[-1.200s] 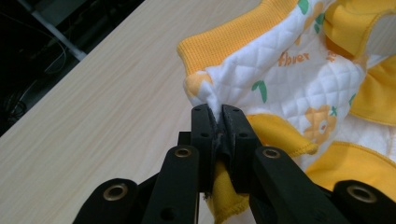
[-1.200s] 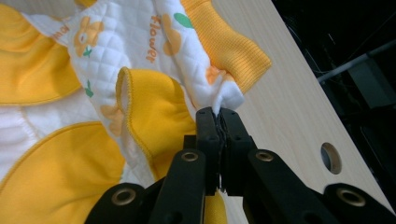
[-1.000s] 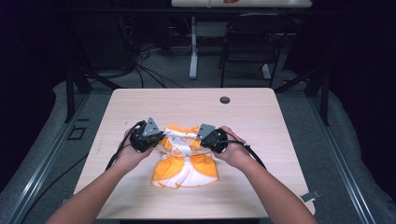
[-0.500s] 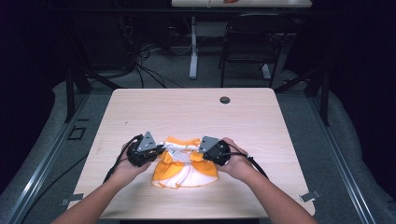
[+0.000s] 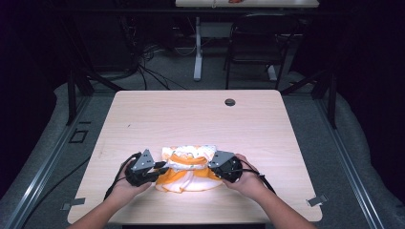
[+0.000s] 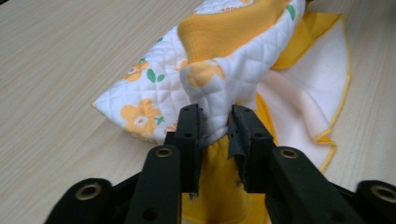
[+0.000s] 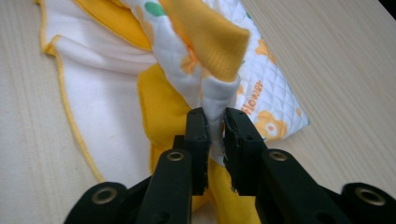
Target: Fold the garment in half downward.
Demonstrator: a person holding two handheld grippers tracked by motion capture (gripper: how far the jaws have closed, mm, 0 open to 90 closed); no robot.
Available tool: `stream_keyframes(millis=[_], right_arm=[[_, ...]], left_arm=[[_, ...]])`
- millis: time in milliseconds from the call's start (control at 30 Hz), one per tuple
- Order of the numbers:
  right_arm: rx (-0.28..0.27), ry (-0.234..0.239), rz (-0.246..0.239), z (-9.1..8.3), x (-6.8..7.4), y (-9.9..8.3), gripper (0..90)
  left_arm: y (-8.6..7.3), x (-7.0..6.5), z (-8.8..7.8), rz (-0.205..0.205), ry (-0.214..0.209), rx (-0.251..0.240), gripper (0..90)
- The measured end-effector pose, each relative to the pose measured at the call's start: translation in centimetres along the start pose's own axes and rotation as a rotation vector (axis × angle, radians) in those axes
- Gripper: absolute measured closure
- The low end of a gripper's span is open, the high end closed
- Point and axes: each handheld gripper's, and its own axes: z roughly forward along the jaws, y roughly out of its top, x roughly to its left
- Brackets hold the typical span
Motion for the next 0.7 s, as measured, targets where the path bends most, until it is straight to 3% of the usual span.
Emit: stream_keyframes(millis=[33, 100, 133, 200, 333, 367, 467, 567, 667, 700], right_arm=[[-0.019, 0.000, 0.024, -0.1, 0.1, -0.1, 74.0], [-0.022, 0.001, 0.027, -0.4, -0.1, 0.0, 72.6], [-0.037, 0.007, 0.057, -1.1, -0.3, 0.1, 70.6], [-0.063, 0.010, 0.073, -1.3, -0.5, 0.1, 70.5], [-0.124, 0.009, 0.155, -2.5, -1.4, 0.6, 72.2], [-0.138, 0.005, 0.182, -2.4, -1.7, 0.8, 74.6], [-0.137, 0.006, 0.199, -2.0, -2.0, 1.1, 76.2], [-0.135, 0.009, 0.231, -0.5, -2.4, 1.7, 79.0], [-0.136, 0.018, 0.243, 0.2, -2.6, 2.1, 79.2], [-0.133, 0.046, 0.258, 0.7, -2.8, 2.4, 79.1]], left_arm=[[0.1, 0.0, -0.3, -0.006, -0.003, 0.000, 70.0], [0.3, 0.2, -0.8, -0.027, 0.000, -0.013, 69.0], [0.6, 0.5, -1.4, -0.043, -0.003, -0.033, 67.1], [0.8, 0.6, -1.7, -0.043, -0.002, -0.036, 66.0], [1.6, 1.0, -2.4, -0.065, 0.007, -0.063, 65.3], [1.9, 1.2, -2.1, -0.073, 0.016, -0.053, 66.8], [2.1, 1.4, -1.5, -0.083, 0.023, -0.042, 68.3], [2.4, 1.5, -0.2, -0.090, 0.031, -0.014, 71.4], [2.7, 1.8, 0.9, -0.112, 0.023, -0.001, 72.9], [2.7, 1.7, 1.2, -0.118, 0.002, 0.006, 73.9]])
